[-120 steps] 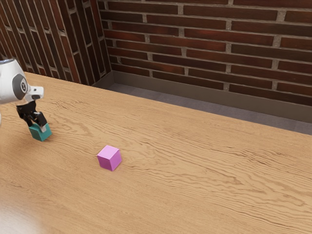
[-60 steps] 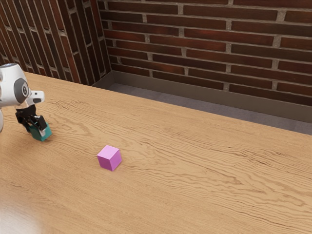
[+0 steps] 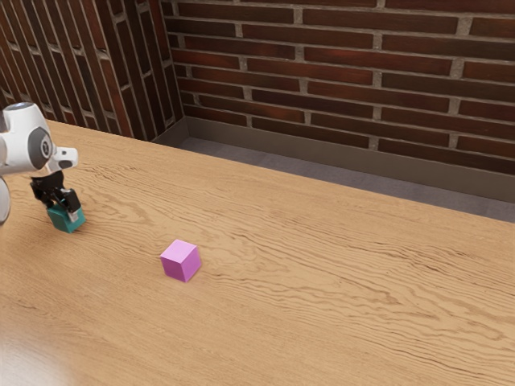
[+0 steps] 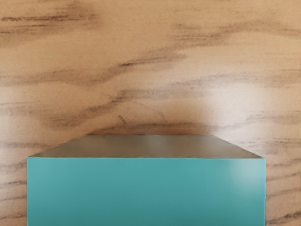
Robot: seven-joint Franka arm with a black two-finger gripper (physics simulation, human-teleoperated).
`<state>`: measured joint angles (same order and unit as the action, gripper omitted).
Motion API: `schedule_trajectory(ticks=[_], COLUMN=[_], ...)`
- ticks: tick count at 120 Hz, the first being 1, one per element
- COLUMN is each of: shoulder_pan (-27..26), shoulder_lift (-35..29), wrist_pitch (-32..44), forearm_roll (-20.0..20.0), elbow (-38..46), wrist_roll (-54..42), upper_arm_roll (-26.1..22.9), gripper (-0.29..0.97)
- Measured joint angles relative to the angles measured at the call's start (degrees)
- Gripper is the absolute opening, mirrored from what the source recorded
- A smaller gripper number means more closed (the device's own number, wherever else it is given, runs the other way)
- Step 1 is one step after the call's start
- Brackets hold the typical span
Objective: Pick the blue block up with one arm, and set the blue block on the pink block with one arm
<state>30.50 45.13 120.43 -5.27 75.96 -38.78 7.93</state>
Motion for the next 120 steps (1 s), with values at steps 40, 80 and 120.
schedule_trajectory(ticks=[40, 80, 120], shoulder_pan=[0.0, 0.0, -2.02], shoulder_lift=[0.09, -4.34, -31.71], wrist_pitch=[-0.08, -0.08, 0.12], forearm_roll=[0.0, 0.48, 5.48], elbow=[-0.41, 3.06, 31.48], wrist_roll=[-1.34, -1.66, 1.63], upper_arm_roll=[-0.11, -0.46, -16.07], gripper=[0.45, 0.33, 0.29])
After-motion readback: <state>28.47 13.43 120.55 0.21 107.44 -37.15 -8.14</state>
